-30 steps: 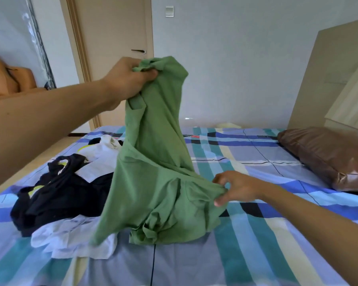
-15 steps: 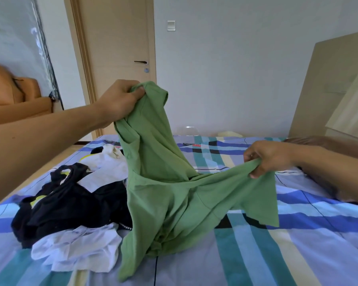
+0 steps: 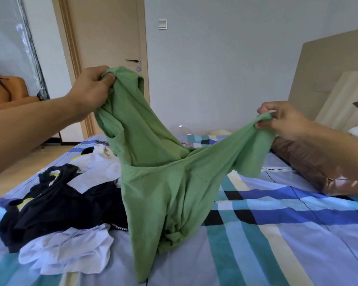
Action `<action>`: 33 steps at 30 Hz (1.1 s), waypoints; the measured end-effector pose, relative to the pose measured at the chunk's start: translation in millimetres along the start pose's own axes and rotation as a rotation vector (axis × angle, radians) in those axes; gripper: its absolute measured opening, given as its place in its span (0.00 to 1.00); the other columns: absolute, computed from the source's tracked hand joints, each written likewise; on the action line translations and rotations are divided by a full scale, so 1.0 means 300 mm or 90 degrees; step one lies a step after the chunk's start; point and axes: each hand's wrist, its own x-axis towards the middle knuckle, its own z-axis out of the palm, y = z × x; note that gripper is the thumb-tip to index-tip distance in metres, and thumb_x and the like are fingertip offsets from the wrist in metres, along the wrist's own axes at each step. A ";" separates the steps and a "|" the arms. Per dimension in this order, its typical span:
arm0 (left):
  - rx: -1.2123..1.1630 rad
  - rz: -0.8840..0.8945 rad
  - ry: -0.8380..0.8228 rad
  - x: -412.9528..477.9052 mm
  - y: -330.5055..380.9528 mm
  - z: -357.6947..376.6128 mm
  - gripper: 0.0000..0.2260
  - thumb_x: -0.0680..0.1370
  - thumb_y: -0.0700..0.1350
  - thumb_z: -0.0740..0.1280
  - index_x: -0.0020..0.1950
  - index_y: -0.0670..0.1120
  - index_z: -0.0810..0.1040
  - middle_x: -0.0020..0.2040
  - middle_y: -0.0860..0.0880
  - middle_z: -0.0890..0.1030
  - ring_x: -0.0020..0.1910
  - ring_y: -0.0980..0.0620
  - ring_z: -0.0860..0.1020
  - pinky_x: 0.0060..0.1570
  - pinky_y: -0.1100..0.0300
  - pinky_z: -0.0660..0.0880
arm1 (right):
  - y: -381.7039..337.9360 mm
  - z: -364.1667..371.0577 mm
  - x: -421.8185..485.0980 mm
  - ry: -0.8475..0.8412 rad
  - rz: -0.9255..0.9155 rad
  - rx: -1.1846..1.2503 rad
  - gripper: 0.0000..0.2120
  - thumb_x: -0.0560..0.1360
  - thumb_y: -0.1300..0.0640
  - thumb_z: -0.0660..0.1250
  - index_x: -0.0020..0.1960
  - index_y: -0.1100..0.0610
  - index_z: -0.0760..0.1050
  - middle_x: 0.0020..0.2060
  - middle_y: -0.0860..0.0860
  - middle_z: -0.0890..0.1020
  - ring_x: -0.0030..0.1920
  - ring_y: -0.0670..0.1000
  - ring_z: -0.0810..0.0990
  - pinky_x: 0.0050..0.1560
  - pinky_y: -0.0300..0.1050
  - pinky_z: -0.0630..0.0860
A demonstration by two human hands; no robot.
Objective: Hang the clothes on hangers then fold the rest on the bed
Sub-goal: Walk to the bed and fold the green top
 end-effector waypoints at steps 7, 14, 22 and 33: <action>-0.091 -0.090 -0.068 0.050 0.058 0.044 0.14 0.86 0.49 0.57 0.47 0.51 0.79 0.46 0.50 0.82 0.44 0.53 0.81 0.47 0.57 0.78 | -0.083 -0.035 0.080 0.080 0.025 -0.097 0.10 0.80 0.56 0.69 0.43 0.52 0.70 0.37 0.50 0.75 0.36 0.52 0.74 0.35 0.43 0.68; 0.158 0.079 -0.165 0.171 0.156 0.047 0.21 0.84 0.54 0.59 0.43 0.39 0.77 0.45 0.40 0.82 0.46 0.40 0.80 0.45 0.55 0.73 | -0.321 -0.231 0.177 -0.108 0.089 -0.449 0.37 0.60 0.23 0.66 0.50 0.55 0.78 0.49 0.52 0.80 0.49 0.56 0.80 0.53 0.51 0.76; 0.452 0.278 -0.090 0.406 0.155 0.095 0.20 0.85 0.54 0.56 0.36 0.46 0.70 0.32 0.47 0.73 0.34 0.44 0.72 0.36 0.52 0.68 | -0.383 -0.393 0.391 -0.045 0.114 -0.505 0.26 0.73 0.38 0.73 0.58 0.59 0.82 0.48 0.57 0.83 0.49 0.59 0.79 0.53 0.50 0.75; 0.313 0.387 -0.034 0.315 0.192 0.121 0.20 0.86 0.52 0.54 0.37 0.43 0.67 0.30 0.47 0.69 0.30 0.48 0.68 0.32 0.51 0.65 | -0.367 -0.355 0.231 0.085 -0.128 -0.363 0.30 0.69 0.27 0.68 0.37 0.56 0.74 0.32 0.53 0.76 0.37 0.58 0.75 0.36 0.49 0.68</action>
